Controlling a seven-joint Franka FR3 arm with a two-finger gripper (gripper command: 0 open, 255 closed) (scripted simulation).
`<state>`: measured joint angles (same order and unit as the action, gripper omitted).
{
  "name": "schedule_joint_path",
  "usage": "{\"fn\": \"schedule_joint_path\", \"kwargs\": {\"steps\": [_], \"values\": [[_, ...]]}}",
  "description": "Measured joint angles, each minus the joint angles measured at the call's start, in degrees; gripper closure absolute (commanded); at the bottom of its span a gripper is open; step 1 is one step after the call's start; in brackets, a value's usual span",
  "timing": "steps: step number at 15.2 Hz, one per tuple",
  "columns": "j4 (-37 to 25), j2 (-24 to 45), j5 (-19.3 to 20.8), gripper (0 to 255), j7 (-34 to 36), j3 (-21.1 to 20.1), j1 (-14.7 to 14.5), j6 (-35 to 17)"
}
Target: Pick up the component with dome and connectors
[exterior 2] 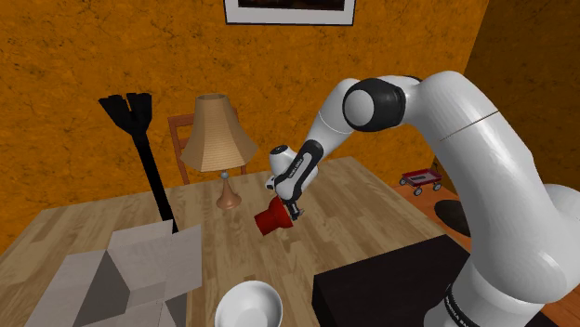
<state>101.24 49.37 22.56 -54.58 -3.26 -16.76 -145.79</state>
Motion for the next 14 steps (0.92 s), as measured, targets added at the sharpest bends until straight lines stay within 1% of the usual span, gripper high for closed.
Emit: {"fn": "schedule_joint_path", "kwargs": {"steps": [4,14], "values": [[1.12,-1.69,-0.18,255,-0.25,-0.26,0.19,0.67],[3.55,-8.2,-1.4,255,-1.83,-1.52,1.14,4.71]]}}
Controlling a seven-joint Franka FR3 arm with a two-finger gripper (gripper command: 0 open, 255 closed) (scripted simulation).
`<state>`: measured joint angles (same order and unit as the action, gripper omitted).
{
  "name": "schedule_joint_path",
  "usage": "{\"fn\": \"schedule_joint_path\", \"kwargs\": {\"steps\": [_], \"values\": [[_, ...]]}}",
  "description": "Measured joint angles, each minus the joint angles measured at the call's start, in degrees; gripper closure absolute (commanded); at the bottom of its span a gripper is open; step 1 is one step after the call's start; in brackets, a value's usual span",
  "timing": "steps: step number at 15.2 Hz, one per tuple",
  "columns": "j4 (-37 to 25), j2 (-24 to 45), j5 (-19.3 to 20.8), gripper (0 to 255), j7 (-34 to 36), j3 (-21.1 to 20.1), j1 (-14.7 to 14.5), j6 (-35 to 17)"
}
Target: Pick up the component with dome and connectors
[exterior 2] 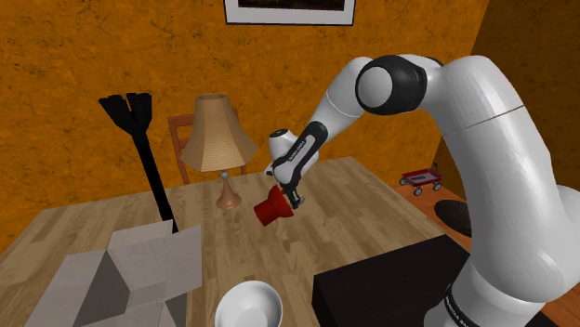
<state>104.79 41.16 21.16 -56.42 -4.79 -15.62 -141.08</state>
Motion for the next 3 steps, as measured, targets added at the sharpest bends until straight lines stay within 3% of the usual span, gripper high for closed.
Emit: {"fn": "schedule_joint_path", "kwargs": {"steps": [3], "values": [[0.51,-1.66,-0.37,255,-0.32,-0.36,0.13,1.14]]}}
